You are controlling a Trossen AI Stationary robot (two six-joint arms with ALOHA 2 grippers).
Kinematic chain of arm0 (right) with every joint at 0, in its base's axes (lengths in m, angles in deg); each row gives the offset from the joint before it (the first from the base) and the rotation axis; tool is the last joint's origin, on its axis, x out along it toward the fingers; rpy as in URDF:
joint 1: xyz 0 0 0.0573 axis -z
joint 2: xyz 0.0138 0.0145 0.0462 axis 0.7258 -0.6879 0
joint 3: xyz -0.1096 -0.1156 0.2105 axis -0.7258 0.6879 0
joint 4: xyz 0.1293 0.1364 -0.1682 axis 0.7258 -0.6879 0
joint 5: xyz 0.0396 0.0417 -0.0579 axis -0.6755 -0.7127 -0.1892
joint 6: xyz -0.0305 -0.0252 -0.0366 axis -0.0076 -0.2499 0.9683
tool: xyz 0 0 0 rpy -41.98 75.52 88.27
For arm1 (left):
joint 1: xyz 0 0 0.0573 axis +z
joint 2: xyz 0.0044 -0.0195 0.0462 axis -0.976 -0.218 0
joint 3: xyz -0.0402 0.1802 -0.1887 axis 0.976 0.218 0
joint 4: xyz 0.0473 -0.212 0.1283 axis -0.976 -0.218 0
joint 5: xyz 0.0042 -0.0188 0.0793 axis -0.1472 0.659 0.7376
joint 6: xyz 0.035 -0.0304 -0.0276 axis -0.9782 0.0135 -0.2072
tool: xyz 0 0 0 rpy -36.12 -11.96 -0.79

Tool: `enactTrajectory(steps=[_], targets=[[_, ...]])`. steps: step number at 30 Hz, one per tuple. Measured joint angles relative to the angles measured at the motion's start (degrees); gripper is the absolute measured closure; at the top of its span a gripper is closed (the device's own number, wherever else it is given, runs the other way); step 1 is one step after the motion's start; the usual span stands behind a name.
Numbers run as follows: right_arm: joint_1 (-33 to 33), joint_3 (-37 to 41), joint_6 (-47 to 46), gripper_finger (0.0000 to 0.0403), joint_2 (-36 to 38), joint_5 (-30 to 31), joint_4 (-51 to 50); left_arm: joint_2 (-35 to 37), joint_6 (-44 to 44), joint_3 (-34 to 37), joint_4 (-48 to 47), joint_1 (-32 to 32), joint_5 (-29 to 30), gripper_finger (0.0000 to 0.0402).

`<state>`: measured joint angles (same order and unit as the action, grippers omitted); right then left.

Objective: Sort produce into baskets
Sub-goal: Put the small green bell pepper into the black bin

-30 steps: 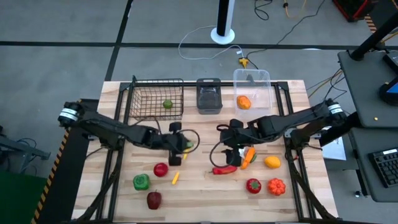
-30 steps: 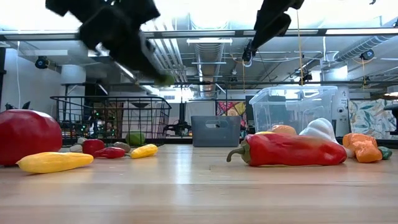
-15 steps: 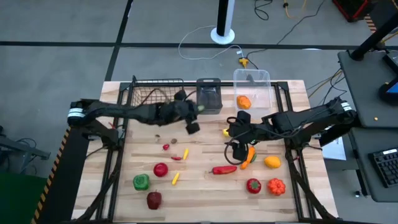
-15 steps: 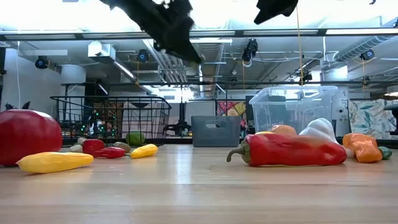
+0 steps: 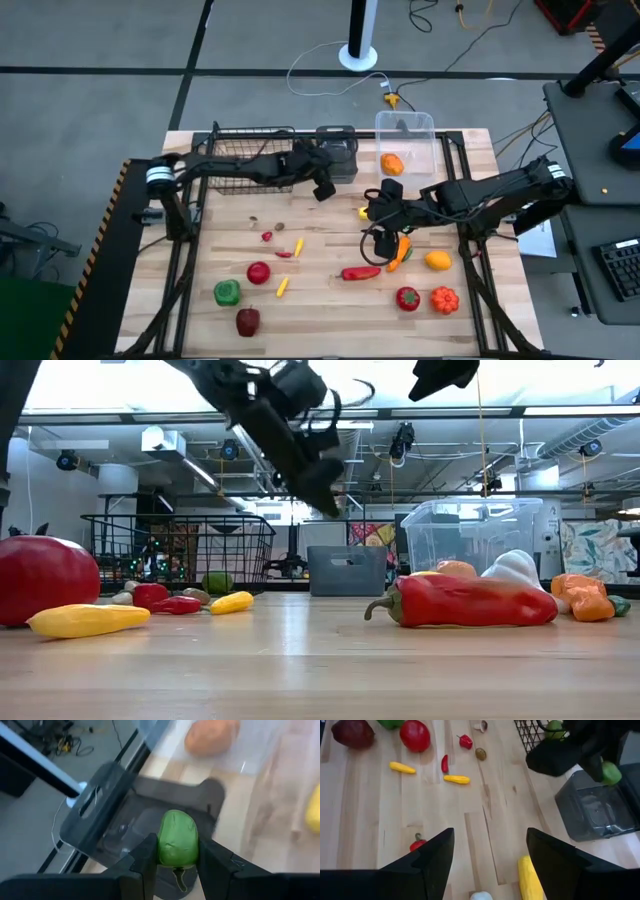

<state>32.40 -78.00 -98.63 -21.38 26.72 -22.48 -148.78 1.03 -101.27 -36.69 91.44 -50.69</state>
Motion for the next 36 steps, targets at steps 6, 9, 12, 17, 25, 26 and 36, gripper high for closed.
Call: enactTrajectory(steps=[6, 9, 12, 17, 25, 26, 36], targets=[[0.0, 0.0, 0.0, 0.0164, 0.0, 0.0, -0.1, -1.7, 0.0, -1.0, -0.1, 0.9, -3.0, 0.0303], [0.0, 0.0, 0.0, 0.0161, 0.0, 0.0, 0.0, -2.2, -1.4, -1.8, -0.4, 1.6, -3.7, 0.0303], [0.0, 0.1, 0.0, 0.0161, 0.0, 0.0, 0.0, -2.6, -4.4, -2.7, -1.2, 3.1, -11.3, 0.0303], [0.0, 0.1, -0.1, 0.0165, 0.0, 0.0, 0.0, -2.8, -5.2, -4.6, -4.4, 5.5, -16.6, 0.0303], [0.0, 0.3, -0.1, 0.0165, 0.0, 0.0, 0.0, -2.8, -6.2, -6.3, -5.2, 8.5, -16.5, 0.0303], [0.0, 0.3, -0.1, 0.0165, 0.0, 0.0, 0.0, -2.8, -6.1, -6.3, -5.3, 8.8, -16.6, 0.0303], [0.0, 0.4, -0.1, 0.0165, 0.0, -0.1, 0.0, -2.8, -3.2, -5.8, -7.0, 9.0, -16.6, 0.0303]])
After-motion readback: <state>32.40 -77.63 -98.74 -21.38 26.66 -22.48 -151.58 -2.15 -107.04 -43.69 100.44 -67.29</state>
